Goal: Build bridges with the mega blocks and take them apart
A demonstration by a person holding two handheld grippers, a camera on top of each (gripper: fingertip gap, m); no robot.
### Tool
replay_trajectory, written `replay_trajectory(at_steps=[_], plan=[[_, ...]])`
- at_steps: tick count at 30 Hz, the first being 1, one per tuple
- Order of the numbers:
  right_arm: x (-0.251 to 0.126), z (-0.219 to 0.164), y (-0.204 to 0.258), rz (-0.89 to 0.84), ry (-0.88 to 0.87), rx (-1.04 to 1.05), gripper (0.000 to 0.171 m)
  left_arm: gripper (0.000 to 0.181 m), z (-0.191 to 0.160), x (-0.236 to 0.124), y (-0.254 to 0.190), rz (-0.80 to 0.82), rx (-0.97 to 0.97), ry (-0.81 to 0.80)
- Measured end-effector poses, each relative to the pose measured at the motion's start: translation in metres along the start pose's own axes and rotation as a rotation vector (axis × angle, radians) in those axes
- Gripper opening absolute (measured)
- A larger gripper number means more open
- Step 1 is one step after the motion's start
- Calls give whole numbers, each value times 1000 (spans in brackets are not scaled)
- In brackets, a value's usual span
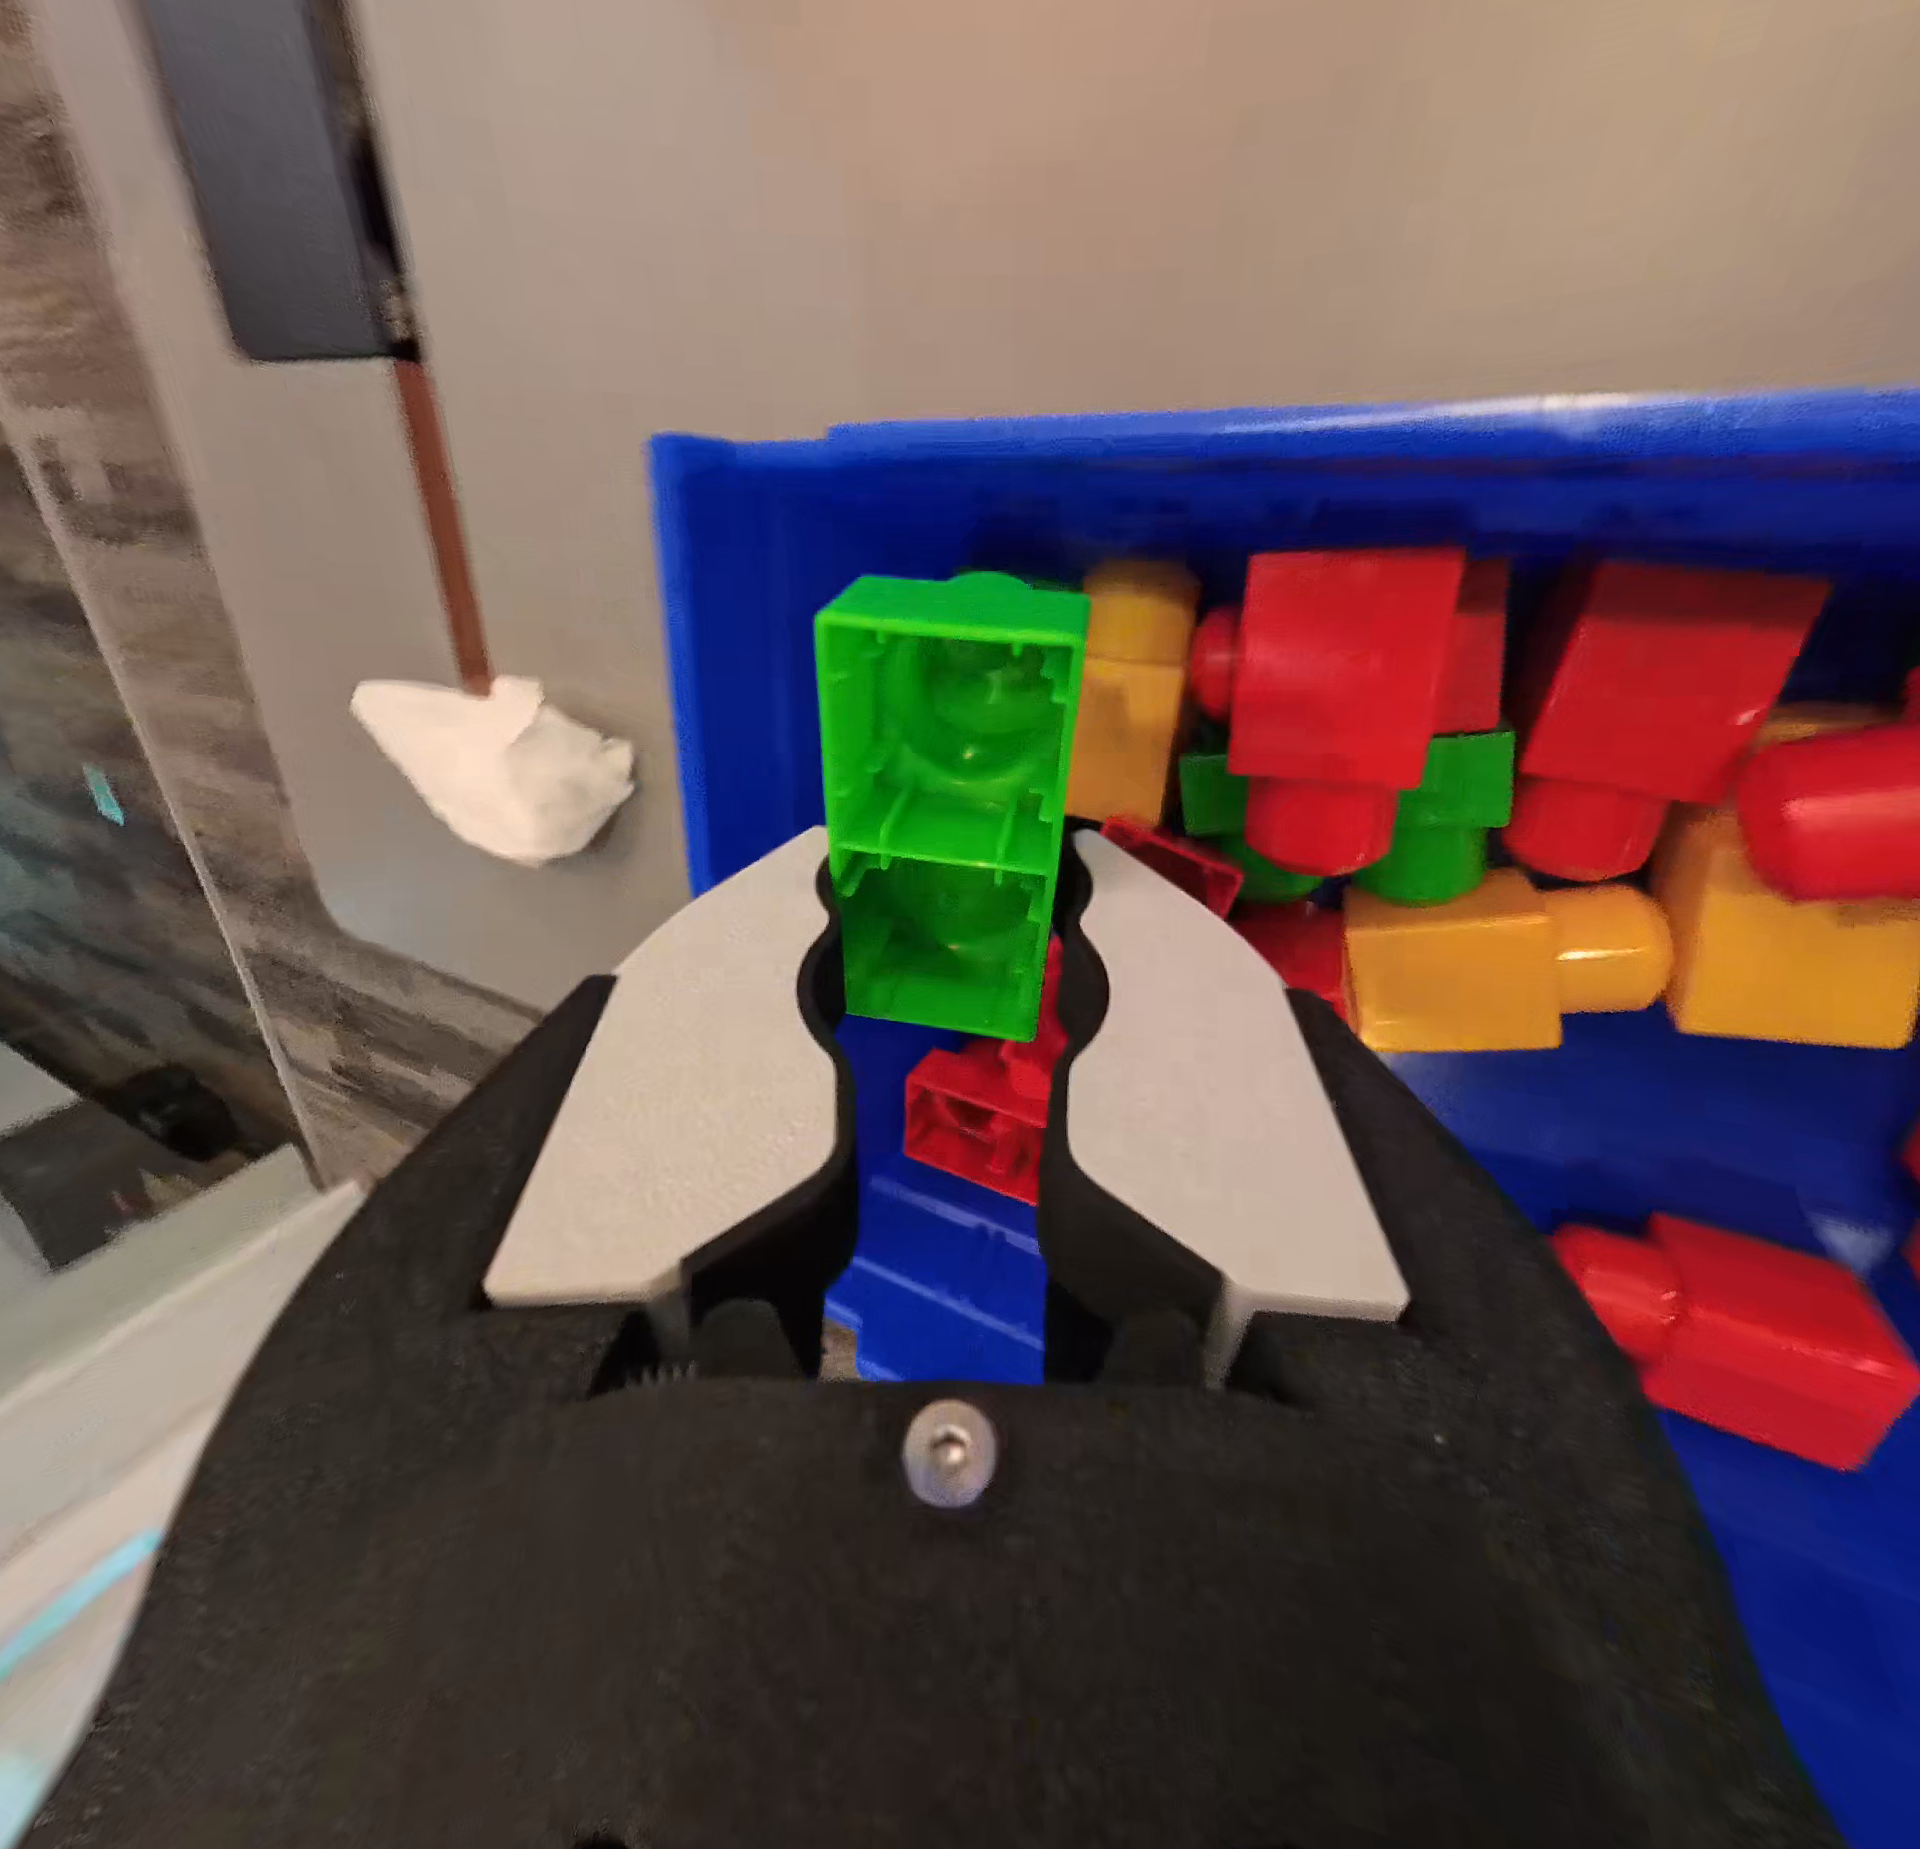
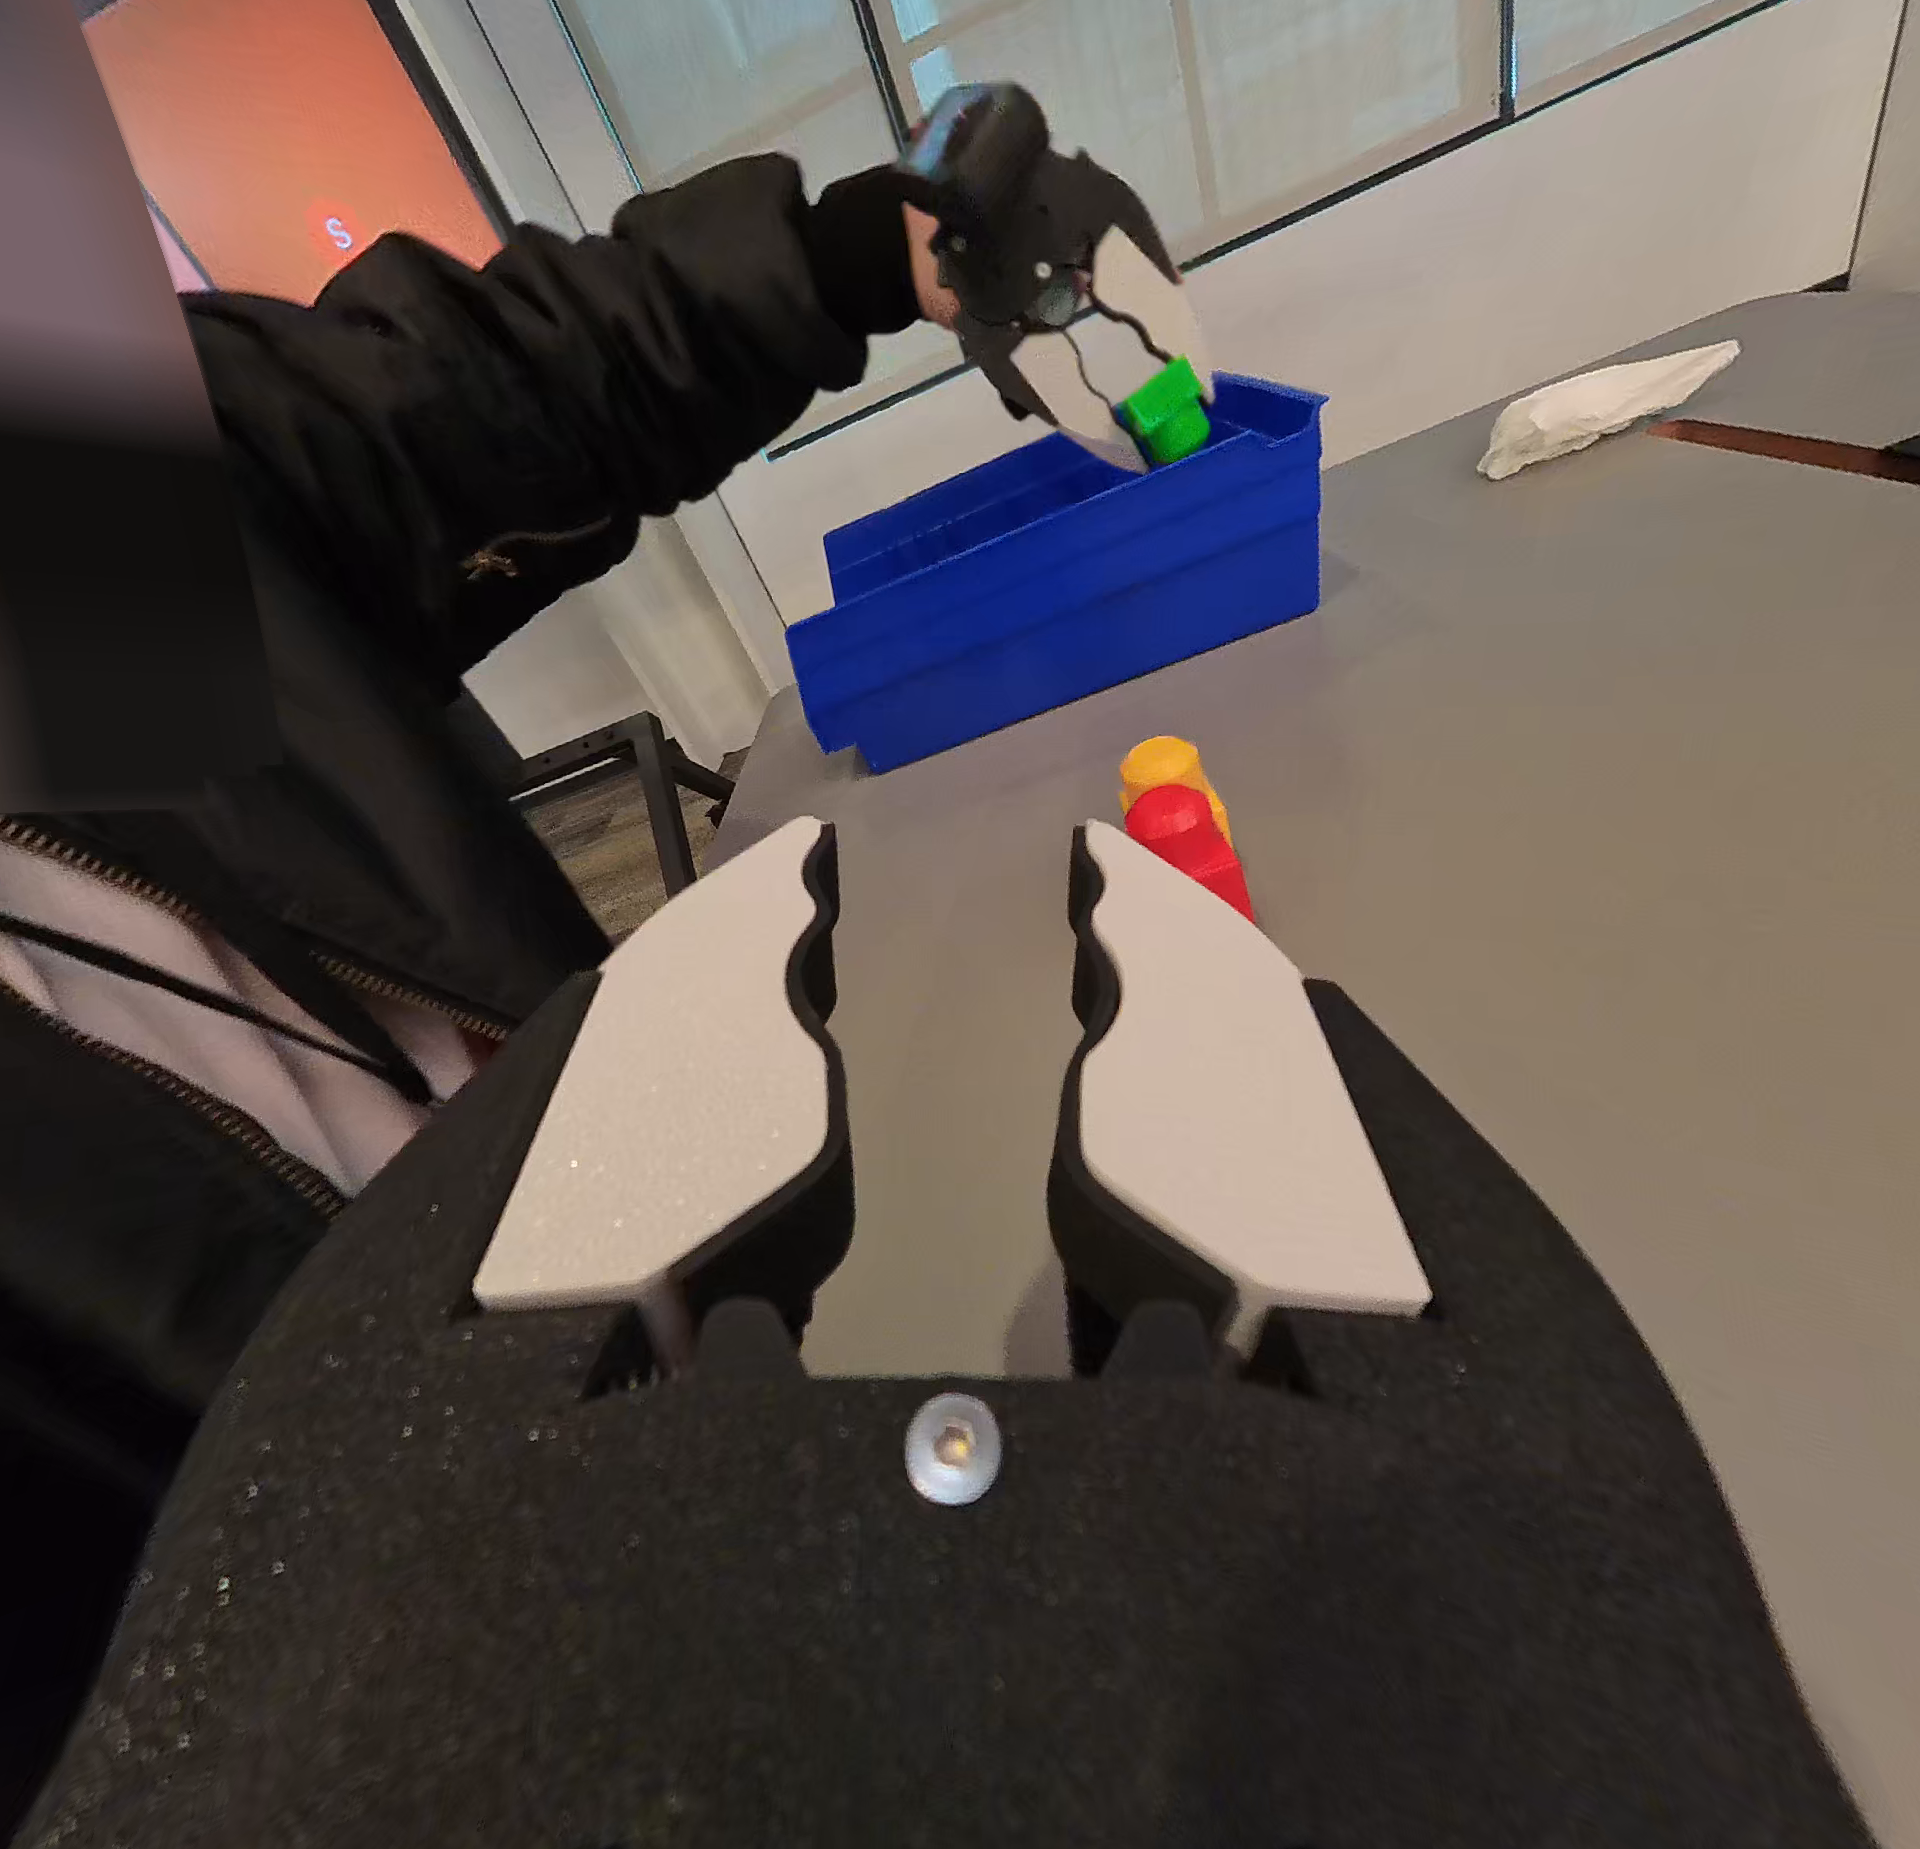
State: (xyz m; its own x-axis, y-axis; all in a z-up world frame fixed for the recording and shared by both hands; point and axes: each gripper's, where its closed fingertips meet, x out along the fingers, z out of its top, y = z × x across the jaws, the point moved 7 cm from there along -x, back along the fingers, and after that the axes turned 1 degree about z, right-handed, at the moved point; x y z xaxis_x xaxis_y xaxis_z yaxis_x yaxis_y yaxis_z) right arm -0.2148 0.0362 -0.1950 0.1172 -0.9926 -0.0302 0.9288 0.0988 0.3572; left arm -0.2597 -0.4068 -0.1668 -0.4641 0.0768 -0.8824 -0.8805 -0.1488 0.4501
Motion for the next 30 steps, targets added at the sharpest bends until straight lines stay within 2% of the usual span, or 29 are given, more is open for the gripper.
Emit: replay_trajectory(at_steps=[3, 6, 12, 15, 19, 22, 24, 26, 30], plan=[[10, 6, -2, -12, 2, -4, 42, 38, 4, -32, -2, 66, -171, -92], [21, 18, 0, -38, 21, -46, 42, 38, 30, -68, -7, 97, -302, -211], [29, 67, 28, -67, -31, -290, 43, 38, 135, -124, -23, -9, -434, -558], [16, 92, 45, -90, -99, -373, 44, 38, 194, -136, -35, -84, -450, -716], [-11, 126, 69, -78, -252, -359, 46, 38, 269, -145, -54, -193, -492, -959], [-25, 140, 86, -57, -303, -368, 46, 38, 315, -144, -68, -238, -473, -1051], [-32, 143, 94, -53, -303, -384, 45, 38, 340, -145, -77, -294, -458, -1092], [-38, 143, 103, -27, -319, -387, 38, 38, 358, -147, -82, -321, -456, -1129], [-49, 139, 112, 11, -331, -386, 31, 38, 381, -151, -90, -363, -428, -1163]])
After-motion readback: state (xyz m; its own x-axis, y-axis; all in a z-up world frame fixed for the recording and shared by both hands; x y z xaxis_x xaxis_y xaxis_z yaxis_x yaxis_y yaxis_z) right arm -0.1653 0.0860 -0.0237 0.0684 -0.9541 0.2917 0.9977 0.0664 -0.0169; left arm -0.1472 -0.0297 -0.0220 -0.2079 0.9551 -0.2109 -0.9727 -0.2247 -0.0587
